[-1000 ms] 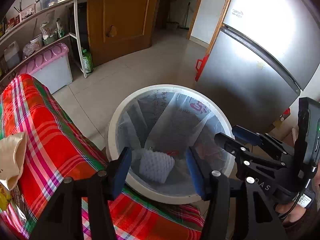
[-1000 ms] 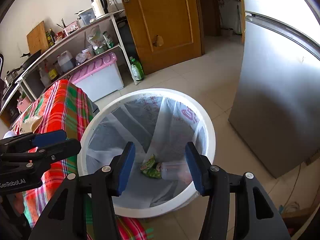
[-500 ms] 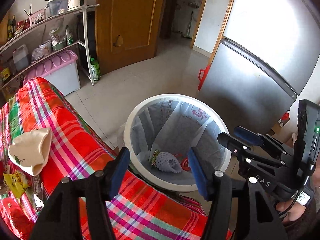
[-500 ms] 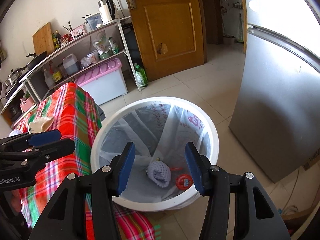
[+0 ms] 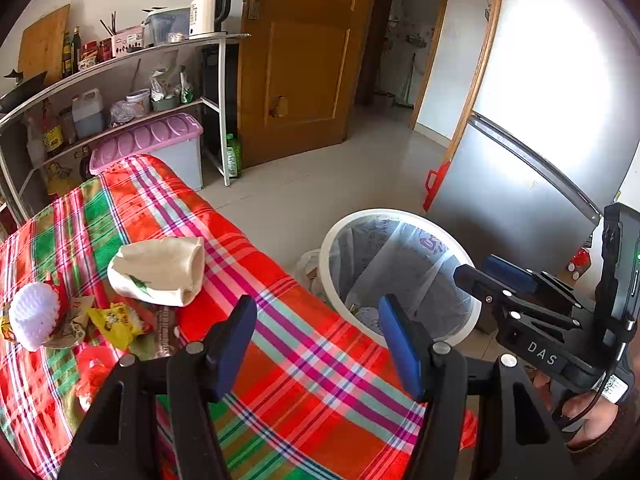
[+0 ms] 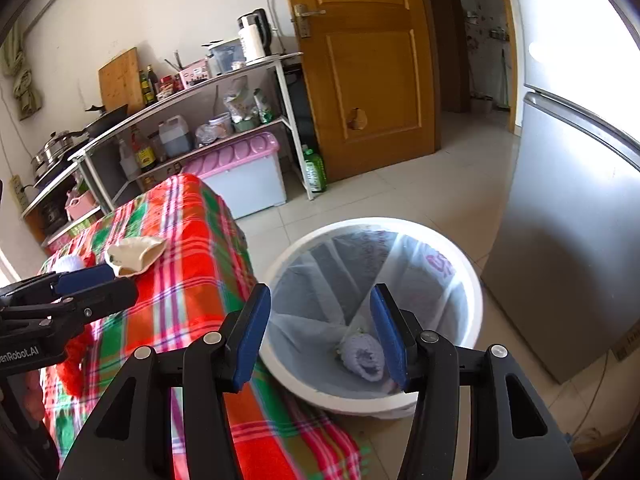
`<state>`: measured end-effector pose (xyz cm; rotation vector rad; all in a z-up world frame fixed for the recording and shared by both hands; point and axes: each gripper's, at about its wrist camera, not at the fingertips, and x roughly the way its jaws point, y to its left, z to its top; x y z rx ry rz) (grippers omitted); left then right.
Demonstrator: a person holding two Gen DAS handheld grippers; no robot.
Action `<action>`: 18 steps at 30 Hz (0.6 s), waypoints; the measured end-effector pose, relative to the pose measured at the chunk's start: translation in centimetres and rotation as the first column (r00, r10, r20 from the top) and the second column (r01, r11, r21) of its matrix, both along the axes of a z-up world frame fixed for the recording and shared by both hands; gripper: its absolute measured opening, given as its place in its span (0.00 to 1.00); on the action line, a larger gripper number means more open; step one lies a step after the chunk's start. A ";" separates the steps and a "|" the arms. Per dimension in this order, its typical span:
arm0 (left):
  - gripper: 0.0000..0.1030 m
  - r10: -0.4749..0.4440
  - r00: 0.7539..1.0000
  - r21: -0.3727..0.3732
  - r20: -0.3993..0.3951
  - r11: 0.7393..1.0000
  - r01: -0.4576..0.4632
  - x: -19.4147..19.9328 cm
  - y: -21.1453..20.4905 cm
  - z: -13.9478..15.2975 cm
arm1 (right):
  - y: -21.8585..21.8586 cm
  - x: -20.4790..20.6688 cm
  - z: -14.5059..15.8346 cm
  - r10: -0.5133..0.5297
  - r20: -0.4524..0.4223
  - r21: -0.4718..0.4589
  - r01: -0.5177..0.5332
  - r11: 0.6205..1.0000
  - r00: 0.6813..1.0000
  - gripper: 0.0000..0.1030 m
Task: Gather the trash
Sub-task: 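Move both tools back over the table toward the red plastic bag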
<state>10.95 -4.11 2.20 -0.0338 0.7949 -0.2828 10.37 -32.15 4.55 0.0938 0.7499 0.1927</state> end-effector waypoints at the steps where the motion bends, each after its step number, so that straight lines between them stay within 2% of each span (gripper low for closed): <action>1: 0.64 0.014 1.000 0.012 0.008 1.000 -0.014 -0.3 0.5 0.1 | 0.5 -0.1 0.1 0.009 0.003 0.001 -0.009 1.000 1.000 0.51; 11: 0.64 0.119 0.993 0.010 0.027 0.993 -0.119 -2.8 6.1 -0.2 | 5.5 -1.0 0.9 0.112 0.026 0.008 -0.113 0.994 0.993 0.51; 18: 0.64 0.204 0.978 0.006 0.034 0.979 -0.204 -4.4 10.4 -0.3 | 9.5 -1.7 1.1 0.199 0.037 0.023 -0.200 0.979 0.979 0.51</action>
